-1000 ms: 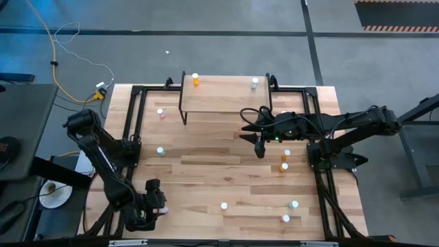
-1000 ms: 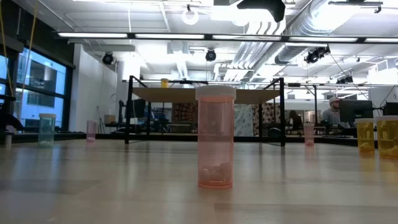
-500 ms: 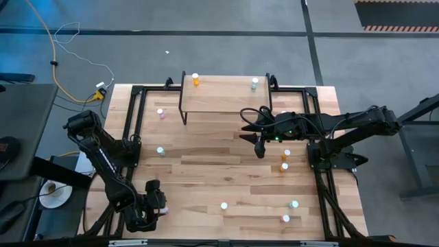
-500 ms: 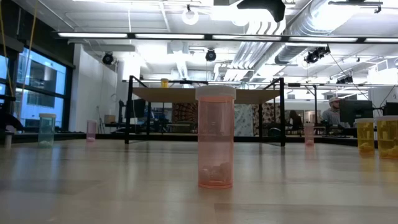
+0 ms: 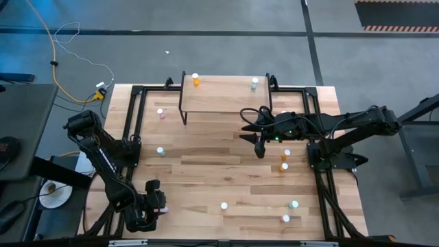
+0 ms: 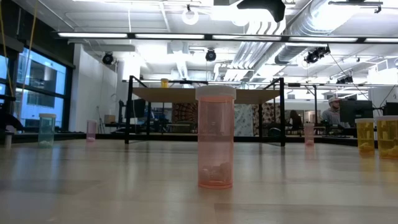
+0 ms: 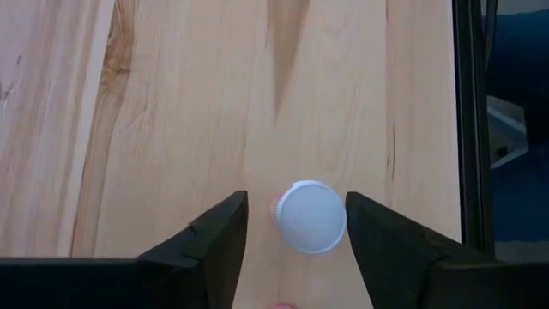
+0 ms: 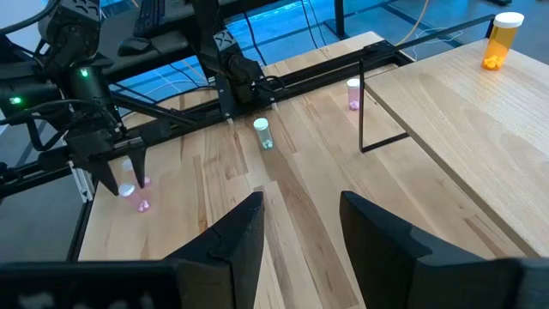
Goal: Pick and place medicine bottles onto shelf by color
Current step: Put the bottom right purple pill bottle on the shelf
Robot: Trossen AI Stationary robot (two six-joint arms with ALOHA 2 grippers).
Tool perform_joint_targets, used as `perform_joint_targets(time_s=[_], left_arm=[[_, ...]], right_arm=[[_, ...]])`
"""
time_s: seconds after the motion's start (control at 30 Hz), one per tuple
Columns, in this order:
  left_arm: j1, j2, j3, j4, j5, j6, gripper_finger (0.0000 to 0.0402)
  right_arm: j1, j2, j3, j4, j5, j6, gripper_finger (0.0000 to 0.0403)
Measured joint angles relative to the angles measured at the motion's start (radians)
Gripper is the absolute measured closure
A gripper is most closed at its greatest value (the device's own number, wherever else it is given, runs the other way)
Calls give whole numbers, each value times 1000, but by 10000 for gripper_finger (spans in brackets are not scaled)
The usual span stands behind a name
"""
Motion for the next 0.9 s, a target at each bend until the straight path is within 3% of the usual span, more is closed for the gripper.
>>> perform_joint_targets(time_s=[0.9], left_arm=[[0, 0, 0, -1, -7, 1, 283]], right_arm=[[0, 0, 0, 0, 0, 0, 256]])
